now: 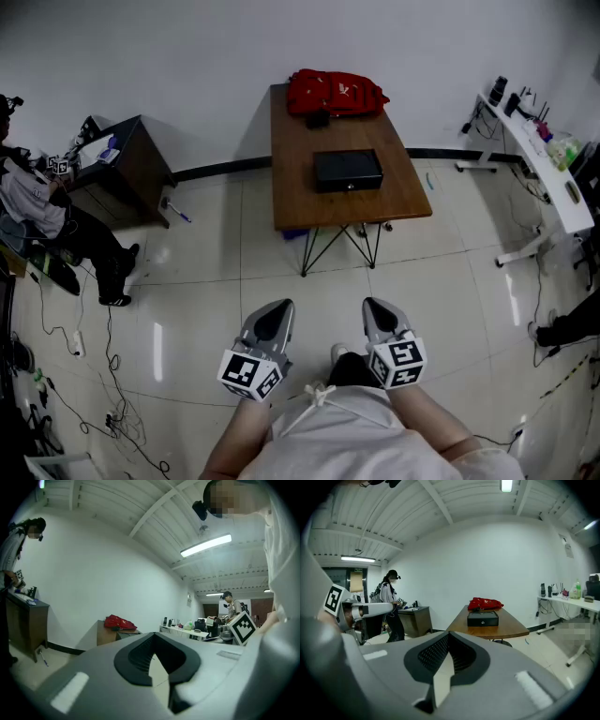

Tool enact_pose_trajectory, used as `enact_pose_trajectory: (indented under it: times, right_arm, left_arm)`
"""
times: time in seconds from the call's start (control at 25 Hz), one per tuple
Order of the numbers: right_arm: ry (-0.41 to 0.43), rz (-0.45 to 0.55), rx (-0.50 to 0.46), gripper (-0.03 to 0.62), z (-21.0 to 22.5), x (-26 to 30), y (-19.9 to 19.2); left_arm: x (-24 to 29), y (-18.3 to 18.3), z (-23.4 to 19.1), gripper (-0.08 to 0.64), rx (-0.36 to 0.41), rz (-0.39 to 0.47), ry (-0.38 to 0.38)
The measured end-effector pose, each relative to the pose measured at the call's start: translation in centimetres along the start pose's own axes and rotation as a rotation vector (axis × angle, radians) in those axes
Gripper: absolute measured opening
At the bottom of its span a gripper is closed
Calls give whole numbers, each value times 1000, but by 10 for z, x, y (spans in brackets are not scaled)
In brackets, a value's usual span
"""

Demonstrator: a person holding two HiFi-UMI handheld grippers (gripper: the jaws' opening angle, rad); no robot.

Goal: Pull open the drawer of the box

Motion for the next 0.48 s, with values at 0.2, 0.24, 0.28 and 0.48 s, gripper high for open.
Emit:
enact_pose_trajectory:
  times: [0.2,0.24,0.28,0.48]
  right_arm:
    - [5,0,-12,8,15,36,6]
    - [7,-1,-17,8,20,48,8]
    - [8,-2,-21,8,26,59,10]
    - [16,-25,-25,8,67,121,25]
  left_arm:
    - [24,-3,-22,6,-1,-3,13]
    - [33,-2,-29,6,2,-6,15]
    - [43,-2,-35,6,3,-10,17]
    - [106,0,-69,6,1,-30,23]
Point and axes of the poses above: the fingertips, and each gripper's own axes: x forward along the fingers, z to its right, y out of its top, the point moved 9 cm from there along -x, backward along the fingers, and after that the axes turned 3 degrees about -x, right-handed, at the moved point
